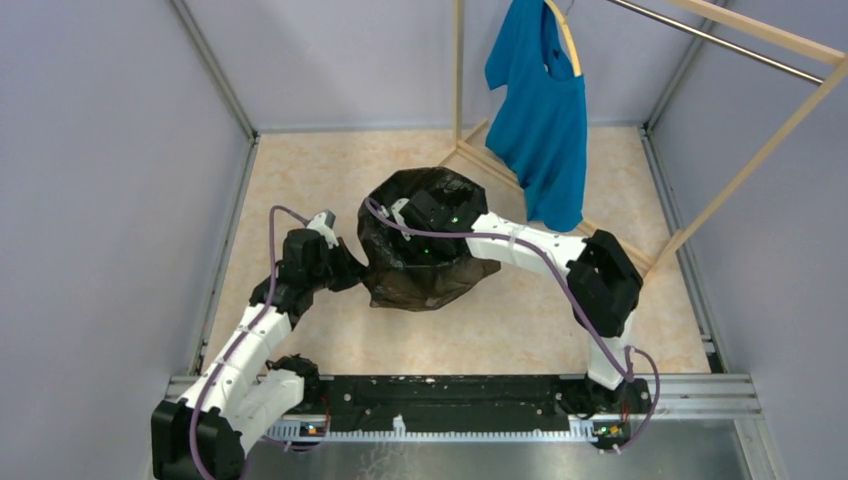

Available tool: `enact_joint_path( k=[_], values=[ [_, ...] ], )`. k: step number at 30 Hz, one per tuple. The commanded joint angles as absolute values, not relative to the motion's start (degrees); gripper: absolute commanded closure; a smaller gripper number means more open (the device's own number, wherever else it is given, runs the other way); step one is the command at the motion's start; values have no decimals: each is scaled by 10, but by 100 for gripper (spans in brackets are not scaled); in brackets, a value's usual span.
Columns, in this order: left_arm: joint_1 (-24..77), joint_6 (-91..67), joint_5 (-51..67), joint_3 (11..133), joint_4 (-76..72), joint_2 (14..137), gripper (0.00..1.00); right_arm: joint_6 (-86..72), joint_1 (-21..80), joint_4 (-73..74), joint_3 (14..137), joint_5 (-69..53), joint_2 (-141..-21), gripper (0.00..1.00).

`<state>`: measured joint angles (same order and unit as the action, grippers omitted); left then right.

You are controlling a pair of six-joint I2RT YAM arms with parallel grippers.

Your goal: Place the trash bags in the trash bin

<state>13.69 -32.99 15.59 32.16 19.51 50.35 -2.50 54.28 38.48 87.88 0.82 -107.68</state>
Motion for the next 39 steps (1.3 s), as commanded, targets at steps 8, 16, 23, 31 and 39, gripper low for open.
enact_joint_path(
  k=[8, 16, 23, 31, 39],
  values=[
    [135, -323, 160, 352, 199, 486, 100, -23, 513, 324, 856, -52, -1122, 90],
    [135, -323, 161, 359, 199, 489, 100, -24, 514, 326, 850, -41, -1146, 87],
    [135, -326, 165, 353, 192, 502, 100, -34, 517, 398, 913, -28, -1097, 73],
    [135, -327, 166, 345, 189, 498, 100, -59, 519, 437, 969, -30, -1031, 58],
    [135, -325, 168, 351, 195, 496, 98, -71, 521, 464, 1024, -25, -1004, 53]
  ],
)
